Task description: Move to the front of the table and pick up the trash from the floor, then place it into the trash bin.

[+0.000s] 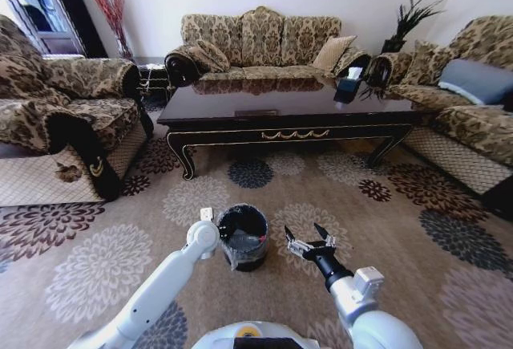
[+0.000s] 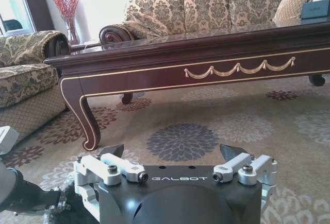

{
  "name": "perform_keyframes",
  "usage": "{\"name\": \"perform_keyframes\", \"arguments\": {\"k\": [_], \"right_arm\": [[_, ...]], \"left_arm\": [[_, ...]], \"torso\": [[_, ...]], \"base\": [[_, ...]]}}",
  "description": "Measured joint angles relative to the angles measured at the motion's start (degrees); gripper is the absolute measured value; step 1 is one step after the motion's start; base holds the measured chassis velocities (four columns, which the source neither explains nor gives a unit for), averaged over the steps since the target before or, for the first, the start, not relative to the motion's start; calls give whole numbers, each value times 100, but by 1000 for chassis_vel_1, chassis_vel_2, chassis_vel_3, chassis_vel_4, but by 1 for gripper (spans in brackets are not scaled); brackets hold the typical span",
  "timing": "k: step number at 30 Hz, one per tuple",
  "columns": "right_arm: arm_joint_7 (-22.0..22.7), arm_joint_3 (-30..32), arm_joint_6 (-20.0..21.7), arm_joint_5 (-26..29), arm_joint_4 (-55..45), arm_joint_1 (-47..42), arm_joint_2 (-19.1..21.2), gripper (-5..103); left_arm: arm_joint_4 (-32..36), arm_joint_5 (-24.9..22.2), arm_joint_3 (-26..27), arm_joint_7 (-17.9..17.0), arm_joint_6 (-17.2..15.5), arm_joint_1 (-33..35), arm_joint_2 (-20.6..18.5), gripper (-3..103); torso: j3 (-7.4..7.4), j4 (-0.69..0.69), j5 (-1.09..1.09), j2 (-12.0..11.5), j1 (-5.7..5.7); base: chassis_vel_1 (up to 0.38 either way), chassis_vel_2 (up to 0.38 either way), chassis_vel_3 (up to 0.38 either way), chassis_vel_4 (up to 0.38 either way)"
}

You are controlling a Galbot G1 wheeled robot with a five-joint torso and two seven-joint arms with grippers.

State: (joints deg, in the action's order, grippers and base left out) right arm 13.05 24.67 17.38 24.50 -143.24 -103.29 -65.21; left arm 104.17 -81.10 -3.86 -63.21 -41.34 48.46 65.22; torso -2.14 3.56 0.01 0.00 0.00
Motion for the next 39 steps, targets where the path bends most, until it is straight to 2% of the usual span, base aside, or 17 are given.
{"name": "perform_keyframes", "arguments": {"k": [2,6,8,9,11,12,15,17,20,22,24,32,34,35,36,37,39], "right_arm": [[0,2,0,1,0,-5,0,100],[1,1,2,0,0,-21,-80,100],[2,-1,2,-5,0,-25,-97,100],[2,-4,2,-10,0,-30,-113,100],[-20,-4,-7,-14,0,-39,-154,100],[-20,-4,-7,-14,0,-39,-154,100],[-95,10,-122,-20,1,-1,-329,100],[-100,15,-167,-13,1,15,-397,100],[-198,70,-437,90,161,107,-551,100],[-213,89,-506,120,213,144,-572,100],[-251,172,-686,227,343,260,-614,100],[-367,382,-1062,256,609,431,-552,100],[-404,432,-1141,226,687,431,-534,100],[-452,475,-1215,179,776,432,-519,100],[-490,505,-1273,133,838,435,-511,100],[-490,505,-1273,133,838,435,-511,100],[-551,553,-1378,55,920,446,-503,100]], "left_arm": [[16,-1,18,5,-9,14,-5,17],[240,37,128,58,-47,142,-57,39],[331,44,151,76,-54,185,-72,39],[409,60,164,98,-59,219,-89,44],[686,296,200,327,-68,344,-198,56],[686,296,200,327,-68,344,-198,56],[1061,598,395,758,-11,569,-346,72],[1175,714,487,902,35,656,-418,72],[1439,1605,861,1492,242,1067,-730,88],[1483,1834,947,1621,293,1171,-813,93],[1695,2258,1231,1903,420,1517,-1049,97],[2290,3061,1894,2379,847,2039,-1382,100],[2323,3523,2055,2595,1082,2222,-1473,100],[2349,4049,2277,2919,1390,2538,-1539,100],[2393,4296,2446,3118,1575,2801,-1545,100],[2393,4296,2446,3118,1575,2801,-1545,100],[2462,4560,2719,3377,1824,3174,-1520,100]], "torso": [[0,0,-1,0,0],[0,0,-1,0,0],[0,0,-1,0,0],[0,0,-1,0,0],[0,1,-2,0,0],[0,1,-2,0,0],[0,1,-3,0,0],[0,1,-2,0,0],[0,1,-3,0,0],[0,0,-1,0,0],[-1,-2,-2,0,0],[-1,1,-2,0,0],[-1,3,-2,0,0],[0,3,-1,0,0],[-1,1,-2,0,0],[-1,1,-2,0,0],[0,-1,-2,0,0]], "base": [[0,0,0,0],[0,0,0,0],[0,0,0,0],[0,0,0,0],[0,0,0,0],[0,0,0,0],[0,0,0,0],[0,0,0,0],[0,0,0,0],[0,0,0,0],[0,0,0,0],[0,0,0,0],[0,0,0,0],[0,0,0,0],[0,0,0,0],[0,0,0,0],[0,0,0,0]]}}
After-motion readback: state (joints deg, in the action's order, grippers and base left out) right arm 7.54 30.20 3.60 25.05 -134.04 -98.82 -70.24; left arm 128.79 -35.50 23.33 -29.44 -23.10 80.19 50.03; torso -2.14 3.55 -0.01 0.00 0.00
